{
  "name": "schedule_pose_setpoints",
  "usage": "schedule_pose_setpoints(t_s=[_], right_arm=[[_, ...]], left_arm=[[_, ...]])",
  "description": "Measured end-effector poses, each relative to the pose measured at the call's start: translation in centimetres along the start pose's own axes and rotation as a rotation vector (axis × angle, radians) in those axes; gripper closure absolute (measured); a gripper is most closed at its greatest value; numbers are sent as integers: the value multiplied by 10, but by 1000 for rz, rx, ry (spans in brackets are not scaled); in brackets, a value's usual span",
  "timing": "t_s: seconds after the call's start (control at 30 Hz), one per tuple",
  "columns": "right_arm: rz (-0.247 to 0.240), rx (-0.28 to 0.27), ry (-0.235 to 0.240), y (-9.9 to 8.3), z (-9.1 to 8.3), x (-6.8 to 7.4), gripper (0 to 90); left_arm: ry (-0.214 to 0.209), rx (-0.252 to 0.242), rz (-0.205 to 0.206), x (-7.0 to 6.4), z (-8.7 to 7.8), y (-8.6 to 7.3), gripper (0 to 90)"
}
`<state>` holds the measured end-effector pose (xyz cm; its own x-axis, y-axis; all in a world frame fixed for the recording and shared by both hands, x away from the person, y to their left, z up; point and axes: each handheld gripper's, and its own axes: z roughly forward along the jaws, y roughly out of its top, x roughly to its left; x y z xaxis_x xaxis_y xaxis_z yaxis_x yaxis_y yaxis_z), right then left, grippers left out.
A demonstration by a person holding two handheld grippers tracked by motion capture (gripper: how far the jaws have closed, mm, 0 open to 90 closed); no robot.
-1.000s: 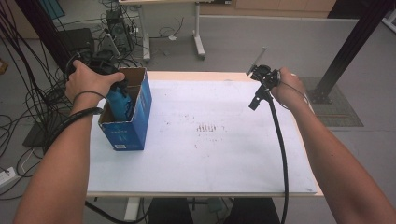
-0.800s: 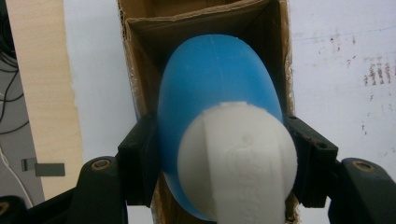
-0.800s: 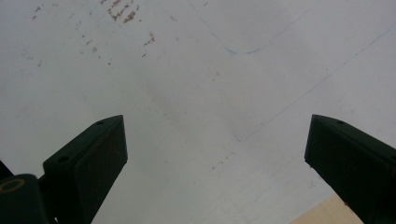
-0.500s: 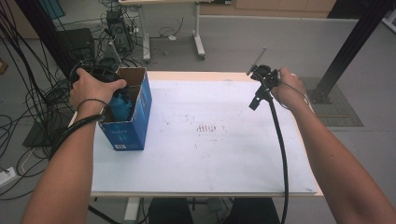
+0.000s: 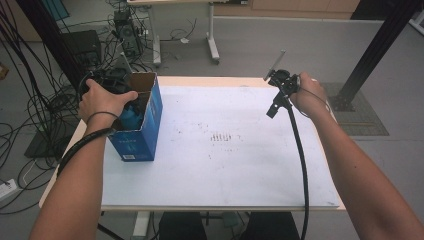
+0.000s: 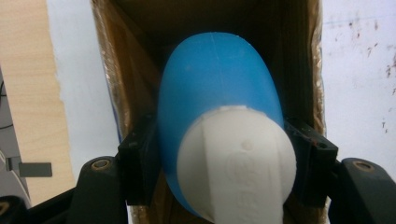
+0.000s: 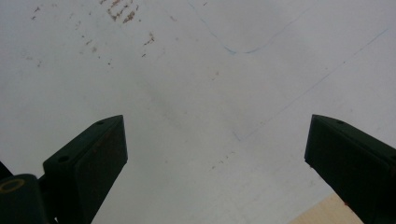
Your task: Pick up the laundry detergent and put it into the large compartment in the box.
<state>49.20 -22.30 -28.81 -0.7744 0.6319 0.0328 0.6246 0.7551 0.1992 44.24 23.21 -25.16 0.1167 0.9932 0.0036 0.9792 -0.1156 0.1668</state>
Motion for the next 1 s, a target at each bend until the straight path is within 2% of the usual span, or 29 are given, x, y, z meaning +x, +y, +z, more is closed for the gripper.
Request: schedule_pose_setpoints(t_s=[0.2, 0.4, 1.0], right_arm=[[-2, 2, 1, 1, 1, 1, 56], [0, 1, 2, 0, 0, 1, 56], [8, 2, 5, -3, 3, -1, 56]], left_arm=[[14, 11, 8, -3, 5, 0, 375], [8, 11, 3, -4, 9, -2, 375], [5, 13, -1, -3, 10, -3, 374]])
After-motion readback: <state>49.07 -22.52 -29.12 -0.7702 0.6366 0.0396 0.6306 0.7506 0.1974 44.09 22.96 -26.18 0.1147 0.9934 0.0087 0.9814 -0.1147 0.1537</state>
